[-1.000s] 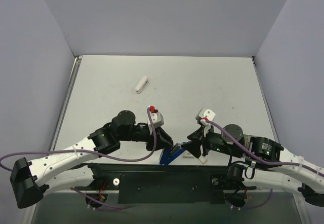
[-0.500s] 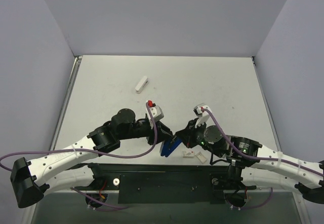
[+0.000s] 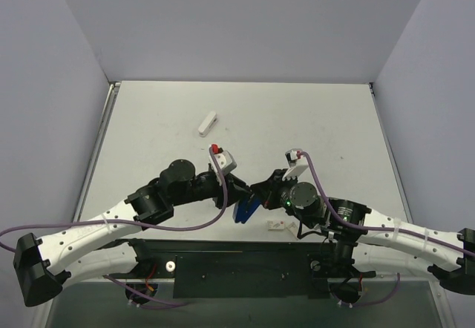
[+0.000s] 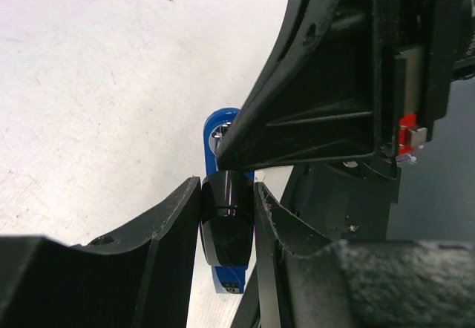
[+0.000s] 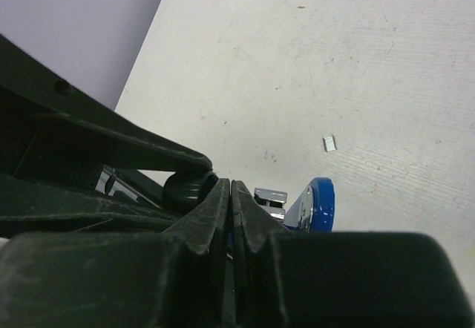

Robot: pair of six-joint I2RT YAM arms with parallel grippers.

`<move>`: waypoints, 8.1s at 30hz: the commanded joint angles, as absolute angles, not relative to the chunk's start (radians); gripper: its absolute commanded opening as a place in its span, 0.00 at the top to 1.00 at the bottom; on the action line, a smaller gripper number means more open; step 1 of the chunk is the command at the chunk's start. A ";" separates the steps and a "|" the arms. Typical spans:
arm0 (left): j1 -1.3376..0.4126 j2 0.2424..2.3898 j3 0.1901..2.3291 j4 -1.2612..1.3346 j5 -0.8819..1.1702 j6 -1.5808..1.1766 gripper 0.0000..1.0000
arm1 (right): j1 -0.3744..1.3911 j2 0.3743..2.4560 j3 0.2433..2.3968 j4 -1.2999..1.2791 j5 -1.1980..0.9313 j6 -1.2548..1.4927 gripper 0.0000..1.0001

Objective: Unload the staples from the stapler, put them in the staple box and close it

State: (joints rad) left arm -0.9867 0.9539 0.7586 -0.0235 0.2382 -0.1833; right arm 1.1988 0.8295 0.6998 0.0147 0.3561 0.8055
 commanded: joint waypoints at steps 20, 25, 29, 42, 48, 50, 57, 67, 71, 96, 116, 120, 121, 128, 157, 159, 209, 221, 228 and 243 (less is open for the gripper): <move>-0.986 0.807 0.787 0.181 0.083 -0.224 1.00 | 1.164 0.917 0.647 0.101 0.572 0.779 1.00; -0.986 0.801 0.785 0.245 0.035 -0.222 1.00 | 1.105 0.940 0.598 0.178 0.533 0.752 1.00; -0.986 0.805 0.782 0.307 0.009 -0.215 1.00 | 1.057 0.948 0.554 0.258 0.494 0.736 1.00; -0.986 0.936 0.827 0.428 -0.038 -0.178 1.00 | 1.000 0.947 0.552 0.339 0.477 0.647 1.00; -0.985 0.943 0.844 0.400 -0.035 -0.169 1.00 | 0.999 0.806 0.610 0.183 0.541 0.589 1.00; -0.985 0.950 0.847 0.387 -0.028 -0.169 1.00 | 0.999 0.761 0.629 0.141 0.548 0.569 1.00; -0.986 0.979 0.867 0.348 0.034 -0.178 1.00 | 1.000 0.657 0.676 0.092 0.468 0.545 1.00; -0.986 0.962 0.854 0.259 0.032 -0.181 1.00 | 1.002 0.640 0.706 0.034 0.439 0.526 1.00; -0.986 0.959 0.847 0.233 0.028 -0.183 1.00 | 1.002 0.649 0.692 0.026 0.443 0.532 1.00; -0.930 1.531 1.089 0.101 0.057 -0.020 0.31 | 1.000 0.459 0.693 -0.279 0.396 0.557 0.53; -0.900 1.940 1.373 -0.101 0.109 0.098 0.25 | 1.002 0.385 0.703 -0.390 0.330 0.546 0.46; -0.903 1.948 1.368 -0.100 0.107 0.098 0.27 | 1.002 0.390 0.696 -0.388 0.336 0.549 0.46; -0.904 1.951 1.367 -0.100 0.103 0.100 0.27 | 1.000 0.391 0.696 -0.388 0.334 0.549 0.46; -0.908 1.968 1.368 -0.103 0.087 0.110 0.30 | 1.002 0.400 0.695 -0.387 0.336 0.549 0.46; -0.931 1.596 1.149 0.054 0.259 0.035 1.00 | 1.000 0.290 0.727 -0.452 0.386 0.519 0.54; -0.931 1.545 1.112 0.086 0.281 0.009 1.00 | 1.002 0.285 0.739 -0.457 0.400 0.514 0.55; -0.962 1.006 0.678 0.630 0.833 -0.512 1.00 | 1.104 0.856 1.118 -0.506 -0.410 0.011 0.57; -0.973 0.948 0.683 0.624 0.772 -0.508 1.00 | 1.118 0.769 0.983 -0.459 -0.400 0.055 1.00; -0.974 0.893 0.669 0.609 0.666 -0.496 1.00 | 1.132 0.721 0.896 -0.439 -0.413 0.092 1.00; -0.983 0.933 0.719 0.519 0.640 -0.439 1.00 | 1.137 0.669 0.951 -0.472 -0.296 0.107 0.62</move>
State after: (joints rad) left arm -0.9791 0.9340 0.6384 0.4480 0.6910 -0.4549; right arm 1.1275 0.6933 0.9180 -0.4267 -0.3641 0.1066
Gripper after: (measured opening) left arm 0.411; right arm 0.343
